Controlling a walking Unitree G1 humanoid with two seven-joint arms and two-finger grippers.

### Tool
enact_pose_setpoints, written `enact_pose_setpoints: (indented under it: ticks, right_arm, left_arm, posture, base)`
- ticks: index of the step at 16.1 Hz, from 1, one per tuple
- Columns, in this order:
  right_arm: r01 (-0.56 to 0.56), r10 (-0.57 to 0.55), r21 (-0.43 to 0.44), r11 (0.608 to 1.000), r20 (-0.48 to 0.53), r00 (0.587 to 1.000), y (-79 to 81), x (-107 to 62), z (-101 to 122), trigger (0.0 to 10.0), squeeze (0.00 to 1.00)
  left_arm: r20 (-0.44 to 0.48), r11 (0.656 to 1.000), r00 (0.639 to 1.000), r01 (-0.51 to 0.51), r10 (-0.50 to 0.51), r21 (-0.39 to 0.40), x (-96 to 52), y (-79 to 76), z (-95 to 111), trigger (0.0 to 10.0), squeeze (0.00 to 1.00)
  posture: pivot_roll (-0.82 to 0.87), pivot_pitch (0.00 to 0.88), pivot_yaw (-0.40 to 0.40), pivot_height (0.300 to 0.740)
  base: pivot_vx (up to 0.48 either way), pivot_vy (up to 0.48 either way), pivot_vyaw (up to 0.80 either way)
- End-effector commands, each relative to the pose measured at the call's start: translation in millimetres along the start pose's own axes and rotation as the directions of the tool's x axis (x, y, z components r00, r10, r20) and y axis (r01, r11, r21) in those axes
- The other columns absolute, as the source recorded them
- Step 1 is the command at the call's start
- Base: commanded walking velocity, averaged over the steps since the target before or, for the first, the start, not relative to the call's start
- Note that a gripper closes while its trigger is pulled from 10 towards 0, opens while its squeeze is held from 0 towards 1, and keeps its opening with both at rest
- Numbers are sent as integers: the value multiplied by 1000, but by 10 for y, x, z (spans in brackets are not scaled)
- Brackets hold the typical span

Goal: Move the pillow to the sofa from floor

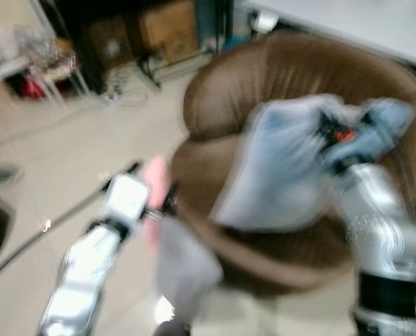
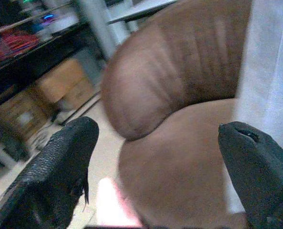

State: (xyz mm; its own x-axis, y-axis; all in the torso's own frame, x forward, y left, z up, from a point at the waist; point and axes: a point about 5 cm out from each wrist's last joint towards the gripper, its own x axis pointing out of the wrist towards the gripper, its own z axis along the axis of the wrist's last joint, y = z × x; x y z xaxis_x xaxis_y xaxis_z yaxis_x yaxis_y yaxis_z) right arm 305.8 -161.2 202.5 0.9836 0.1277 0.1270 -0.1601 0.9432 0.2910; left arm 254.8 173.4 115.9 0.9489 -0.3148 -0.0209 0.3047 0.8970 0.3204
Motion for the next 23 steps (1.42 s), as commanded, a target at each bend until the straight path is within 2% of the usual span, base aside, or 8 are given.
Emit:
enact_pose_setpoints:
  ticks: [1, 4, 10, 13, 16, 19, 23]
  right_arm:
    - [63, -60, -47, 997, 66, 996, -169, -80, 99, 10000, 0]
    - [54, -52, -61, 997, 33, 998, -173, -129, -46, 10000, 0]
    - [18, -17, -79, 997, 15, 1000, -162, -141, -117, 10000, 0]
    - [-72, 70, -71, 995, -22, 997, -28, -155, -181, 10000, 0]
    - [-113, 112, -34, 993, -49, 993, 72, -197, -258, 10000, 0]
    - [-139, 136, -49, 989, -64, 989, 127, -207, -299, 10000, 0]
    - [-177, 171, -62, 982, -97, 980, 228, -203, -381, 10000, 0]
  left_arm:
    - [28, 999, 999, 34, -34, -2, 67, -101, 64, 10000, 0]
    - [31, 999, 999, 35, -35, 1, 79, -106, 65, 10000, 0]
    - [33, 1000, 999, 29, -29, 4, 83, -112, 63, 10000, 0]
    - [33, 999, 999, -2, 3, -33, 48, -92, 47, 10000, 0]
    - [24, 1000, 1000, 1, -1, 11, -18, -101, 14, 10000, 0]
    - [34, 1000, 999, -15, 15, -1, -35, -113, 31, 10000, 0]
    - [77, 998, 996, -34, 38, -51, -24, -75, 114, 10000, 0]
  posture:
    - [-81, 0, 58, 740]
    - [-85, 0, 61, 740]
    - [-82, 0, 52, 740]
    - [-79, 0, 45, 740]
    - [-73, 0, 41, 740]
    - [-69, 0, 38, 740]
    - [-58, 0, 31, 740]
  base:
    - [0, -322, 0]
    - [0, -322, 0]
    - [0, -320, 0]
    - [0, 0, 0]
    - [0, 0, 0]
    - [0, 0, 0]
    - [66, 0, 758]
